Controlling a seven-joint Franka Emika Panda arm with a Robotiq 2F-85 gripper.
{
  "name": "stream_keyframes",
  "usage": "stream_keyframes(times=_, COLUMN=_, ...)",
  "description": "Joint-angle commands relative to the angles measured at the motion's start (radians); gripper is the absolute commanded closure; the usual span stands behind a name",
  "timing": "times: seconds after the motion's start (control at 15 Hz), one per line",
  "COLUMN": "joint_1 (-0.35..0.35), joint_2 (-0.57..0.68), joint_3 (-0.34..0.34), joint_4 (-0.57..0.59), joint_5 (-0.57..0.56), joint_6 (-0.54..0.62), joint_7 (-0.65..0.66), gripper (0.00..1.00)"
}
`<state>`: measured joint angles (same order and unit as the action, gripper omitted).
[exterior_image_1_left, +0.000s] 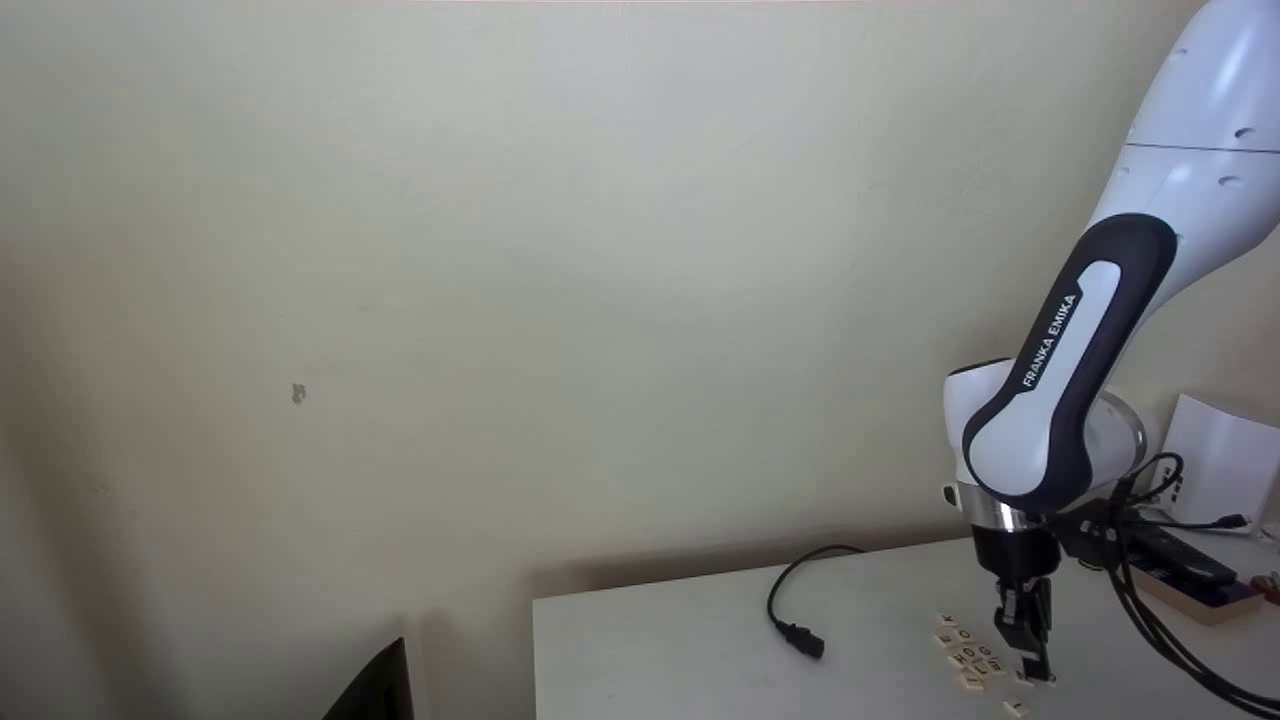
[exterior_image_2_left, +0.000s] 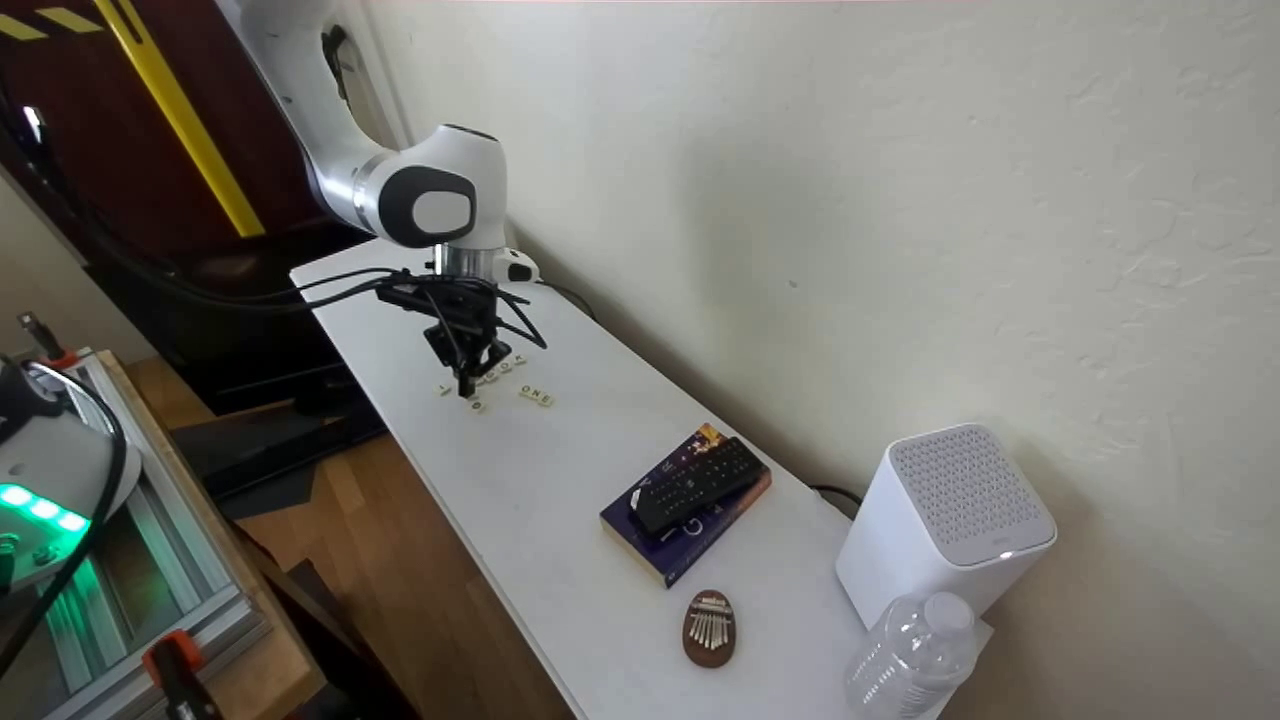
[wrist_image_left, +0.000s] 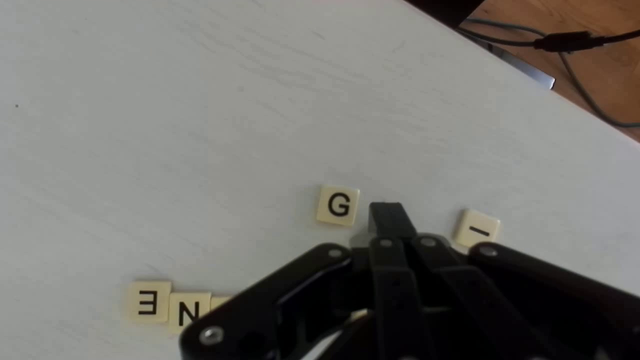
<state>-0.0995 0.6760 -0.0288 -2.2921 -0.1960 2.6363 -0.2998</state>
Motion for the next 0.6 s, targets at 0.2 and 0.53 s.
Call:
stream_keyframes(times=0.2, joint_1=-0.022, joint_2=0.024, joint_3=0.02, joint_4=0.006, joint_5=0.032, joint_6=0.047, joint_7=0.028, gripper=1.0)
stream_keyframes(times=0.53, joint_1=-0.006, joint_2=0.034, joint_3=-0.004, joint_4=0.02, joint_5=0.02, joint_6=0.053, joint_7=0.059, gripper=1.0)
